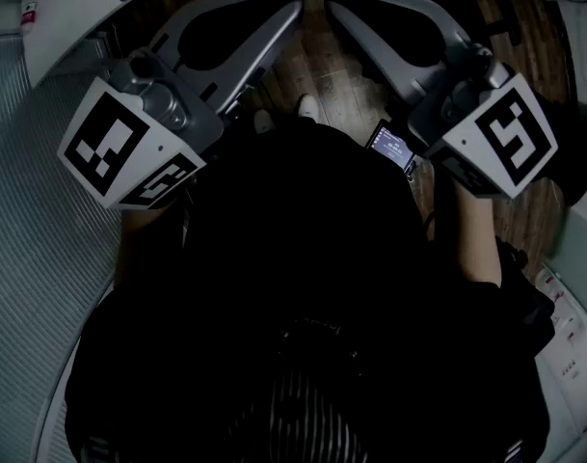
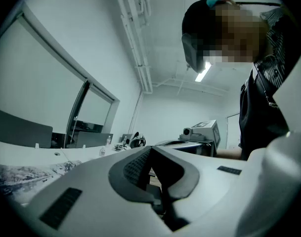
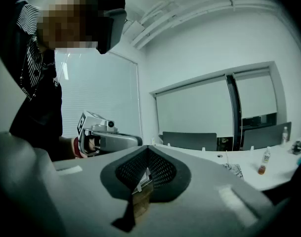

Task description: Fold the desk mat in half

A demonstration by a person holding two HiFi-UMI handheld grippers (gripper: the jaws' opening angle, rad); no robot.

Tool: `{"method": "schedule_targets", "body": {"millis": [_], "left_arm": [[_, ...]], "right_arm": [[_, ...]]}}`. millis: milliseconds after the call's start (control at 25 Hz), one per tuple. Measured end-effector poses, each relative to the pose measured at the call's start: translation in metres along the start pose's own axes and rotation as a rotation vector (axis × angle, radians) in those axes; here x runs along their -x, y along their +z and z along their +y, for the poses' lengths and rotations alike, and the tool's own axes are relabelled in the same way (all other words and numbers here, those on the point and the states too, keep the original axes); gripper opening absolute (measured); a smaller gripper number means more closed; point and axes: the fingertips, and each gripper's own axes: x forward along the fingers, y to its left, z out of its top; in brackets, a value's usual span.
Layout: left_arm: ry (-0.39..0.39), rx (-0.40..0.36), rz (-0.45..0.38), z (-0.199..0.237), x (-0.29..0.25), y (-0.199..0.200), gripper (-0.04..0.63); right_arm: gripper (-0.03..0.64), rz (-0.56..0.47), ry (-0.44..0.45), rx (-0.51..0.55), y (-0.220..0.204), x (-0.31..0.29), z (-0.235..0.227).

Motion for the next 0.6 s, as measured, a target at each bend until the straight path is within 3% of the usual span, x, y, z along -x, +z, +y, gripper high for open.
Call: {"method": "schedule_targets", "body": {"millis": [200, 400, 600], "left_arm": [[0.009, -0.015, 0.005, -0.003, 0.003, -0.02, 0.008], [0.035, -0.013, 0.026, -0.018, 0.006, -0.01, 0.008], [0.115, -0.042, 0.019, -0.058, 0.009, -0.01, 0.008]], "right_arm": [[0.002, -0.105, 0.043, -0.108, -0.005, 0.007, 0.004], [0.003, -0.057, 0.047, -0.027, 0.003, 0.022, 0.005], [0.003, -0.166, 0.167, -0.053, 0.006, 0.06, 0.016]]}}
